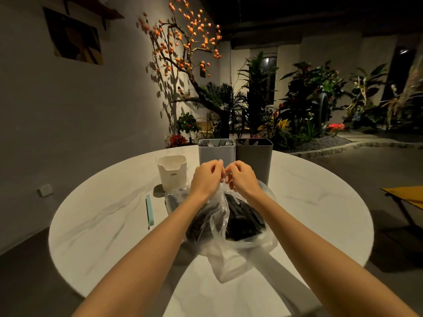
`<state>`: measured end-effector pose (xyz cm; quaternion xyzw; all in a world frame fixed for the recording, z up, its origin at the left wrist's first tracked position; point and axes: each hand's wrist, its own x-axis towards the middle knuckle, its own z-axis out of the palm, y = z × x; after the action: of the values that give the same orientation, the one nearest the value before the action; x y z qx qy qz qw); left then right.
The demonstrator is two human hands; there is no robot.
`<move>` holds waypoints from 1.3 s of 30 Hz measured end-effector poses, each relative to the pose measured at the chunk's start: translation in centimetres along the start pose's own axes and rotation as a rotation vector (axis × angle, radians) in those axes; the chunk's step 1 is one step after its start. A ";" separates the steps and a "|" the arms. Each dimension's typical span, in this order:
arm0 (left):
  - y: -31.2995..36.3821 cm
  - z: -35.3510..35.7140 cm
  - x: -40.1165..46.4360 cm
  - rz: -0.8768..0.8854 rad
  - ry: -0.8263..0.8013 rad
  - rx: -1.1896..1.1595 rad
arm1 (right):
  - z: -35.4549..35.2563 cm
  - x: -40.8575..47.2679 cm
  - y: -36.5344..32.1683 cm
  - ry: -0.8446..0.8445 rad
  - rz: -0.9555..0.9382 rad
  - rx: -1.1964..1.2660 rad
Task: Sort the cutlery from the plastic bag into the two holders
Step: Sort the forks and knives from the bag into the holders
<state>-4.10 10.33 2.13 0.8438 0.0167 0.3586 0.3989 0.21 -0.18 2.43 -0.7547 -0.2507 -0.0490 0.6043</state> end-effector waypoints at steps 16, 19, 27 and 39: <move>-4.1 0.5 -4.5 -0.040 -0.085 0.129 | -0.8 -2.7 5.4 -0.094 0.051 -0.686; -4.5 0.5 -4.6 -0.036 -0.082 0.131 | -0.4 -2.9 4.8 -0.227 0.028 -0.809; -4.7 0.6 -4.8 -0.013 -0.031 0.100 | 0.3 -2.5 3.3 -0.395 0.124 -0.884; -4.2 0.6 -5.2 0.241 0.284 0.388 | -1.0 -2.7 1.0 -0.431 0.162 -0.835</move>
<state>-6.49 11.20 -4.10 0.8417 0.0404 0.5082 0.1779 -1.42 -2.13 0.79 -0.9430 -0.2698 0.0595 0.1855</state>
